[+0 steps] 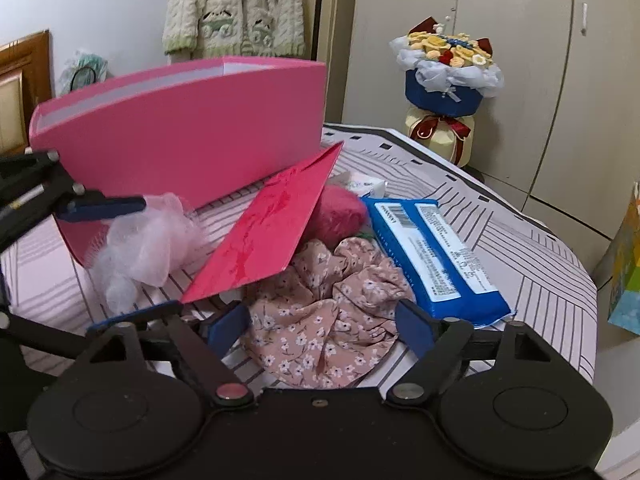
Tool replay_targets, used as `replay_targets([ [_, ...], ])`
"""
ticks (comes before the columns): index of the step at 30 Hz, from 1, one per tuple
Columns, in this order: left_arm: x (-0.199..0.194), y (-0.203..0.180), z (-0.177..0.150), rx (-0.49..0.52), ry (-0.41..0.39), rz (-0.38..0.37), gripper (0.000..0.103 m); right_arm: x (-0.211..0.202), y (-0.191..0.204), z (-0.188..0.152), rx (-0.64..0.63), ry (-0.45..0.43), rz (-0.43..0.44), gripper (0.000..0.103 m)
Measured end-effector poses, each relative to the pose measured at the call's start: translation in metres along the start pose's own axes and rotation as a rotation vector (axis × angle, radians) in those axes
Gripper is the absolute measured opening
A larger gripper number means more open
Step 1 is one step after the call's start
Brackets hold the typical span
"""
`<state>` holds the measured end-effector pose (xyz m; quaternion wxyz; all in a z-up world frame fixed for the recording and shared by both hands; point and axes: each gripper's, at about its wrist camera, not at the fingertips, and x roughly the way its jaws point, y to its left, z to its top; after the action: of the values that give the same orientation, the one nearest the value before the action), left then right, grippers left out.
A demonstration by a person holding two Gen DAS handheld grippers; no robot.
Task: Organize soft objects
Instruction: 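Grasp the pink floral cloth with the right tool while the left tool grasps the white mesh pouf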
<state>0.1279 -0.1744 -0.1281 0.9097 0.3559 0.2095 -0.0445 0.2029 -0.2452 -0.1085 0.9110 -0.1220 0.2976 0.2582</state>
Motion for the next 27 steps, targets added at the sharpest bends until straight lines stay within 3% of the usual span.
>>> replay_targets([
  [5,-0.002,-0.009,0.002,0.054,-0.026,0.042,0.061,0.001,0.003,-0.001,-0.017,-0.004,-0.007,0.088],
  [6,-0.001,-0.008,0.003,0.048,-0.022,0.044,0.053,0.0,0.003,-0.002,-0.016,-0.005,-0.007,0.085],
  [8,0.002,-0.007,0.004,0.039,0.002,0.049,0.035,-0.002,0.003,-0.004,-0.001,-0.01,0.011,0.07],
  [10,0.004,-0.005,0.005,0.033,0.007,0.061,0.027,-0.007,0.003,-0.007,0.023,-0.014,0.022,0.04],
  [13,0.003,-0.001,0.006,0.011,0.017,0.054,0.022,-0.015,0.007,-0.012,0.057,-0.013,-0.007,0.021],
  [18,-0.003,0.003,0.006,-0.023,-0.013,0.076,0.017,-0.032,0.019,-0.022,0.122,-0.035,-0.052,0.016],
  [27,-0.021,0.028,0.003,-0.164,-0.087,0.022,0.016,-0.061,0.031,-0.035,0.269,-0.088,-0.154,0.016],
])
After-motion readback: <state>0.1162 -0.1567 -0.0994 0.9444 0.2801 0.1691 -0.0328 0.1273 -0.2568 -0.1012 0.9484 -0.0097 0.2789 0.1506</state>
